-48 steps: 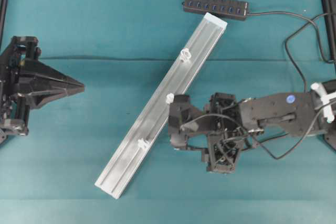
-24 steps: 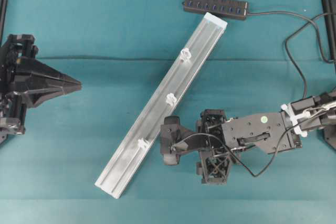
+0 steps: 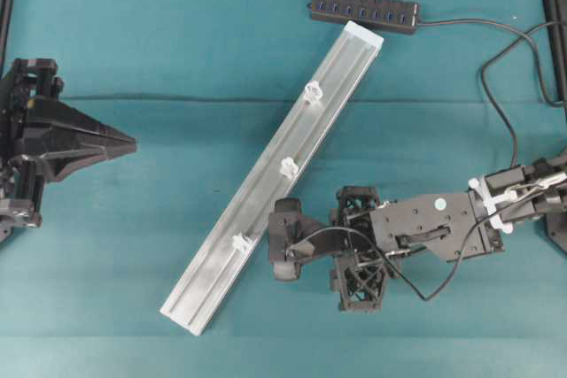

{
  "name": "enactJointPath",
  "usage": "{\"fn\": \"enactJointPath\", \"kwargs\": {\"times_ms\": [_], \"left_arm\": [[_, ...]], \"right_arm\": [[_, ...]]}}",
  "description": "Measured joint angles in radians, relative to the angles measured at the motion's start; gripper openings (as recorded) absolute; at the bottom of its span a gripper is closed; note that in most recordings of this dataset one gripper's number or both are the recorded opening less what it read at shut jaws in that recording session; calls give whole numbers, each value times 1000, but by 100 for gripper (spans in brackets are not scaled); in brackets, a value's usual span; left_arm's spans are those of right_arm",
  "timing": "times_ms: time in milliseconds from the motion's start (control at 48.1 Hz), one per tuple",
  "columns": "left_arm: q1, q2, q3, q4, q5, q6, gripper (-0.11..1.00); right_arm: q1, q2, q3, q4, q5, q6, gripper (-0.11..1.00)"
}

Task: Pass the USB cable through three rings with both arms.
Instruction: 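Grasp the USB cable behind the plug with the right gripper and lift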

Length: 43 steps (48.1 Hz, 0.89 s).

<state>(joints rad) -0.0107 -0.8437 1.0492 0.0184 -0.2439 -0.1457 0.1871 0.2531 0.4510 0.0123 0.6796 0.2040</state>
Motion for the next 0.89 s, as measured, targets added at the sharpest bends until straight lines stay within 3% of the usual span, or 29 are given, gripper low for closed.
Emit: {"fn": "enactJointPath", "kwargs": {"times_ms": [250, 395, 894], "left_arm": [[0, -2, 0, 0, 0, -5, -1], [0, -2, 0, 0, -2, -5, -1], [0, -5, 0, 0, -2, -9, -1]], "right_arm": [[3, 2, -2, 3, -3, 0, 29], [5, 2, -3, 6, -5, 0, 8], [2, -9, 2, 5, -3, -11, 7]]}}
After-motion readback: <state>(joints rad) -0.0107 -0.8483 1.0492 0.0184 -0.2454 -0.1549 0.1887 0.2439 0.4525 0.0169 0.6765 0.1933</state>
